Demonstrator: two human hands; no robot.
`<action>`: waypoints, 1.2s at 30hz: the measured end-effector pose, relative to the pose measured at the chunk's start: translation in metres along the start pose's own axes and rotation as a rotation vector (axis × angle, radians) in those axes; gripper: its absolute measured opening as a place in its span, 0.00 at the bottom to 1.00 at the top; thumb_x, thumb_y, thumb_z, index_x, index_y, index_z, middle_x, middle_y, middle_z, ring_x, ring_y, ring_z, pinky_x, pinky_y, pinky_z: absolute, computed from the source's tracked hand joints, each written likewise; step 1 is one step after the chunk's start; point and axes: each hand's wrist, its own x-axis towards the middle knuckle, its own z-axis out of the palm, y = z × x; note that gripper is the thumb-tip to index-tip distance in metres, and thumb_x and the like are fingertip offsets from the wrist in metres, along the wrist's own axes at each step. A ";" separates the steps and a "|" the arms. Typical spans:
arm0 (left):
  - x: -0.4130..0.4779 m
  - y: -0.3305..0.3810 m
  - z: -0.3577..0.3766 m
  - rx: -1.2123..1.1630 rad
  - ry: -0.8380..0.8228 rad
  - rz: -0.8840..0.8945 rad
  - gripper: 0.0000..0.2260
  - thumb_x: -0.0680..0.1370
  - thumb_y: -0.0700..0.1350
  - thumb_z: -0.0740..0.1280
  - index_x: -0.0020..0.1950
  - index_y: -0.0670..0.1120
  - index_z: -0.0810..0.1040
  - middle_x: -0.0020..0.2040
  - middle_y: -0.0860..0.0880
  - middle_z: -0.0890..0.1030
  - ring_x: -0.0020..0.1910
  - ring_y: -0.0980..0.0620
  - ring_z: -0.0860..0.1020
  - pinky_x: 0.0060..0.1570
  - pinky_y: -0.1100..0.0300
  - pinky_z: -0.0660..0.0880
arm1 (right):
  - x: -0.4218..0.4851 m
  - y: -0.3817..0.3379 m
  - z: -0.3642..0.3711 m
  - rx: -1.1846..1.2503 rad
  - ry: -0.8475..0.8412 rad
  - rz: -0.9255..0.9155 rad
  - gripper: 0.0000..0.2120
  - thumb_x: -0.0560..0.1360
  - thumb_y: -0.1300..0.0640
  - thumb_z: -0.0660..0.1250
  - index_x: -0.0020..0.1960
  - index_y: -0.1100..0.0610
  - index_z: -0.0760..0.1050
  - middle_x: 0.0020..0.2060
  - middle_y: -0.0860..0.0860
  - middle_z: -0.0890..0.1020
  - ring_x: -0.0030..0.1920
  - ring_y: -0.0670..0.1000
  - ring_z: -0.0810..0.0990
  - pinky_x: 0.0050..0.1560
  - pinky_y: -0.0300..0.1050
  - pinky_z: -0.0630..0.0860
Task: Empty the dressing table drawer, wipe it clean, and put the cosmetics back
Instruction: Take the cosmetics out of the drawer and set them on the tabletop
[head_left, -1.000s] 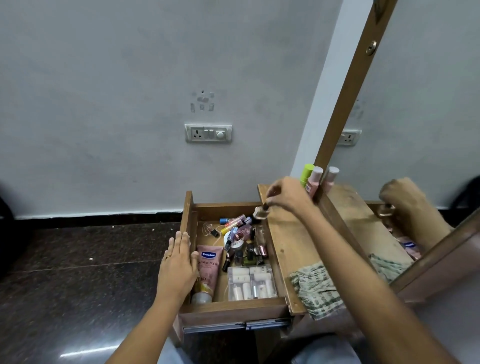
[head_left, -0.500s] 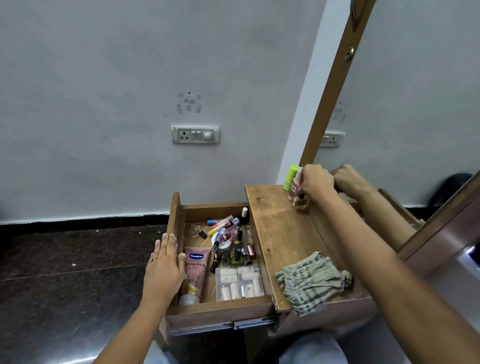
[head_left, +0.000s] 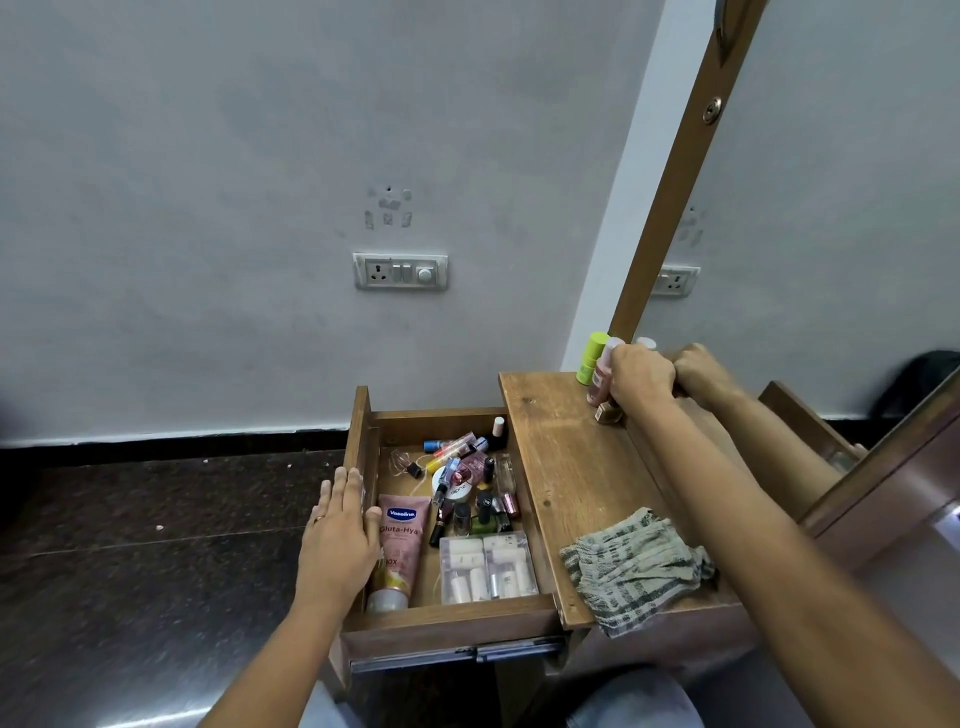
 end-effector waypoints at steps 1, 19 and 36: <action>0.000 0.000 0.000 0.000 0.000 0.000 0.26 0.83 0.53 0.53 0.79 0.47 0.52 0.79 0.48 0.52 0.78 0.48 0.49 0.75 0.51 0.54 | 0.000 0.001 0.000 0.010 0.004 0.001 0.09 0.77 0.63 0.64 0.57 0.61 0.75 0.52 0.56 0.80 0.50 0.58 0.82 0.37 0.46 0.73; -0.003 0.002 -0.005 0.004 -0.003 0.004 0.26 0.83 0.52 0.53 0.79 0.46 0.52 0.79 0.48 0.52 0.78 0.49 0.49 0.75 0.52 0.53 | -0.086 -0.092 0.039 0.324 -0.394 -0.678 0.19 0.74 0.63 0.69 0.63 0.57 0.75 0.56 0.52 0.80 0.49 0.46 0.76 0.38 0.26 0.71; -0.001 -0.002 -0.001 -0.012 -0.001 0.020 0.26 0.83 0.52 0.53 0.79 0.46 0.53 0.79 0.48 0.53 0.78 0.49 0.49 0.75 0.52 0.53 | -0.096 -0.111 0.064 0.313 -0.389 -0.627 0.08 0.73 0.66 0.67 0.49 0.60 0.81 0.47 0.55 0.83 0.48 0.55 0.82 0.44 0.44 0.77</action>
